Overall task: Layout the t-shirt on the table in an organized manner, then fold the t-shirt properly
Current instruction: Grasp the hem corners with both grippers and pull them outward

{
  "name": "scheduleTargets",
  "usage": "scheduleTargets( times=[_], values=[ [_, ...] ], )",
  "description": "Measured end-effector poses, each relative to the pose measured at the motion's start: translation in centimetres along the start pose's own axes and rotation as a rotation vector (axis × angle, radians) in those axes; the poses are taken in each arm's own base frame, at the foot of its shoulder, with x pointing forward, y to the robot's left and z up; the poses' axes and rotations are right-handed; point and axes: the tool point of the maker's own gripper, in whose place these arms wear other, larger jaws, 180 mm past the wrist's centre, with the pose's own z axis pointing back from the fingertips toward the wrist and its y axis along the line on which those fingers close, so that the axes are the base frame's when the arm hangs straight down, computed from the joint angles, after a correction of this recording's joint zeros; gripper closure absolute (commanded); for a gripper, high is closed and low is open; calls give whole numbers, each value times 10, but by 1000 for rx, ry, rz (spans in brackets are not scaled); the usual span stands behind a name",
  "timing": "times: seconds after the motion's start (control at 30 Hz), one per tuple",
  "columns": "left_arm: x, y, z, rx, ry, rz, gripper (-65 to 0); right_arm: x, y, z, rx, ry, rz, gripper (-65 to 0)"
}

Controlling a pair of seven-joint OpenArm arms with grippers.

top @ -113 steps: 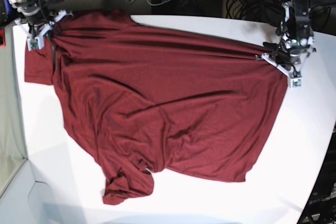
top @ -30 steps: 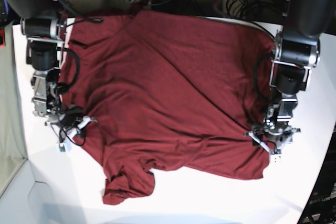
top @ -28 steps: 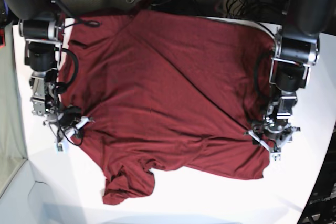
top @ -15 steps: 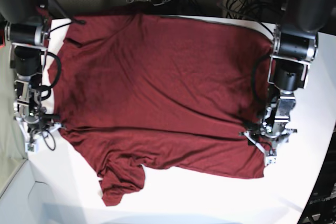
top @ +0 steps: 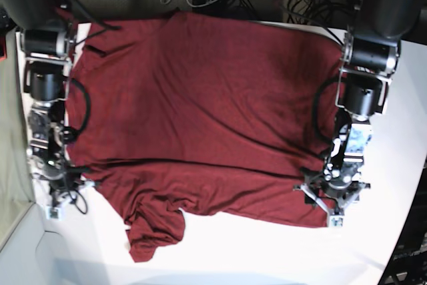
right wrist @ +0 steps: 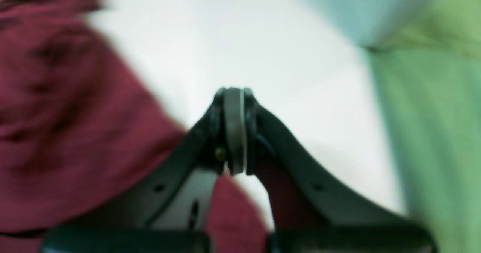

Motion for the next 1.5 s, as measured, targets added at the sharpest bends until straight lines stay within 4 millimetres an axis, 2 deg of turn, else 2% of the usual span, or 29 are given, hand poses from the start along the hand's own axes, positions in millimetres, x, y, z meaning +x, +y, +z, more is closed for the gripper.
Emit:
scheduleTargets(
  times=[0.07, 0.1, 0.23, 0.27, 0.33, 0.47, 0.57, 0.83, 0.93, 1.07, 1.2, 1.3, 1.43, 1.5],
  values=[
    [2, 5, -3, 12, -31, -2, -355, -9, 21, -2, 39, 32, -11, 0],
    [-4, 10, -7, 25, -9, 0, -355, -12, 30, -3, 54, 37, -18, 0],
    [-45, 31, -16, 76, 98, 6, -355, -18, 58, -4, 95, 44, -33, 0],
    [-53, 35, -16, 86, 115, 8, -355, -19, 62, -4, 101, 47, -35, 0],
    [-55, 42, -17, 100, 100, 7, -355, -25, 65, -6, 106, 57, -43, 0],
    [-59, 59, -16, 128, 114, 0, -355, -64, 64, -11, 105, 159, -60, 0],
    [-66, 59, -14, 127, 96, -8, -354, -68, 51, -17, 89, 124, -80, 0],
    [-67, 60, -14, 128, 93, -6, -354, -72, -2, -16, 6, 94, -69, 0],
    [-66, 58, -14, 125, 92, -3, -354, -73, -12, -15, -8, 98, -63, 0],
    [-62, 52, -14, 114, 89, 2, -354, -72, -16, -14, -13, 101, -58, 0],
    [-46, 38, -12, 79, 42, -1, -354, -57, -17, -7, -18, 66, -19, 0],
    [-24, 28, -8, 55, -27, -5, -354, -21, -4, -2, -5, -16, 0, 0],
    [8, 8, 6, 5, -144, -14, -354, 45, 50, 0, 81, -131, -25, 0],
    [4, -1, 15, -20, -128, -22, -354, 67, 75, -2, 125, -138, -42, 0]
  ],
)
